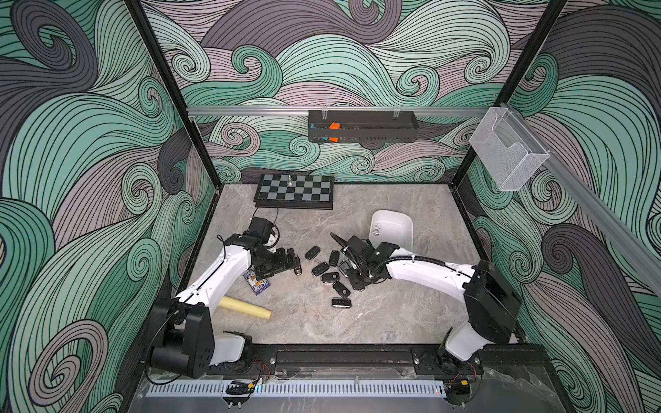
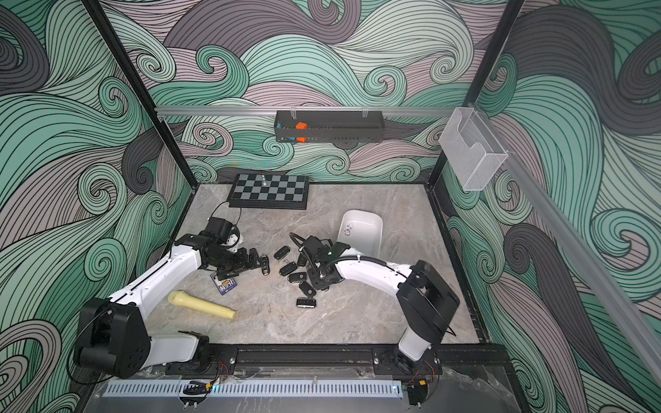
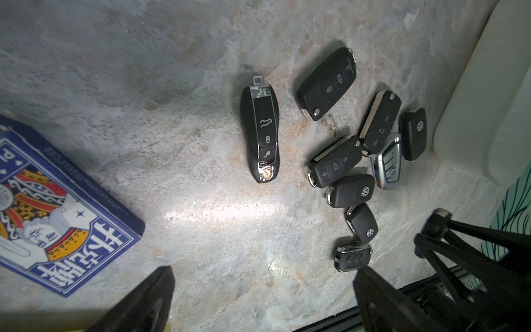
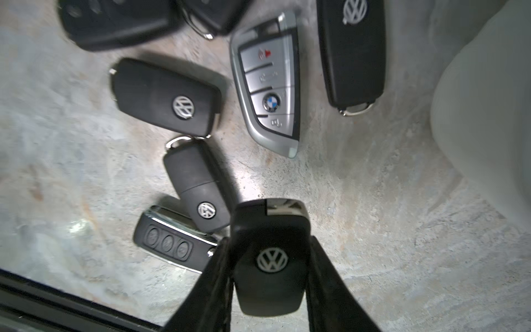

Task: Place the car key into the storage box
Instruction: Pick up the car key from the center of the board, then place the car key in the storage box.

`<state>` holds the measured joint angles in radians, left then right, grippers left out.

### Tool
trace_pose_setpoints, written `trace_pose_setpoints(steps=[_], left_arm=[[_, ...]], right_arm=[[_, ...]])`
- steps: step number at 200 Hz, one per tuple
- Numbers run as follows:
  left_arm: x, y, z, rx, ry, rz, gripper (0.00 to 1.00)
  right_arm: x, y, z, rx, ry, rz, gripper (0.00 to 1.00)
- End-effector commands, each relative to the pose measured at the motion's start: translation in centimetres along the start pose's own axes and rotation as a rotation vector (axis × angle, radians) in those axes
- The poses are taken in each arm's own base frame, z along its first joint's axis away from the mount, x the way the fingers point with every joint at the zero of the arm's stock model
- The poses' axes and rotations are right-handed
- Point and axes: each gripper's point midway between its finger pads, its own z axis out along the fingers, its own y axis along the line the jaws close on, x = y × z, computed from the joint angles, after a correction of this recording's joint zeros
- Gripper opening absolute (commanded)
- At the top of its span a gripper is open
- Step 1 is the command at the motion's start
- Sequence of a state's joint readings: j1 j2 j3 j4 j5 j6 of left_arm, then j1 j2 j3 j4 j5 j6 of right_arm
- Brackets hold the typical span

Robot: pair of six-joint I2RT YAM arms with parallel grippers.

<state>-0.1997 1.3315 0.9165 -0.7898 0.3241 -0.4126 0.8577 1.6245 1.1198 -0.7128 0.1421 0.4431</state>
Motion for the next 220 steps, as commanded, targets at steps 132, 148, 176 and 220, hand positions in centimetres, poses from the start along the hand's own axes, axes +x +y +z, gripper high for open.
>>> trace_pose_setpoints(steps=[132, 148, 176, 220], left_arm=[[-6.4, -3.8, 0.9, 0.080, -0.024, -0.051, 0.99], [-6.8, -3.7, 0.9, 0.068, -0.037, -0.049, 0.99], [-7.2, -3.3, 0.8, 0.040, -0.060, -0.062, 0.99], [-6.9, -2.5, 1.3, 0.018, -0.070, -0.096, 0.99]], right_arm=[[-11.0, -11.3, -6.2, 0.006, -0.227, 0.232, 0.24], [-11.7, -12.9, -5.1, 0.006, -0.205, 0.283, 0.24], [-12.6, -15.8, -3.1, 0.024, -0.164, 0.385, 0.24], [-12.8, -19.7, 0.0, 0.048, -0.107, 0.513, 0.24]])
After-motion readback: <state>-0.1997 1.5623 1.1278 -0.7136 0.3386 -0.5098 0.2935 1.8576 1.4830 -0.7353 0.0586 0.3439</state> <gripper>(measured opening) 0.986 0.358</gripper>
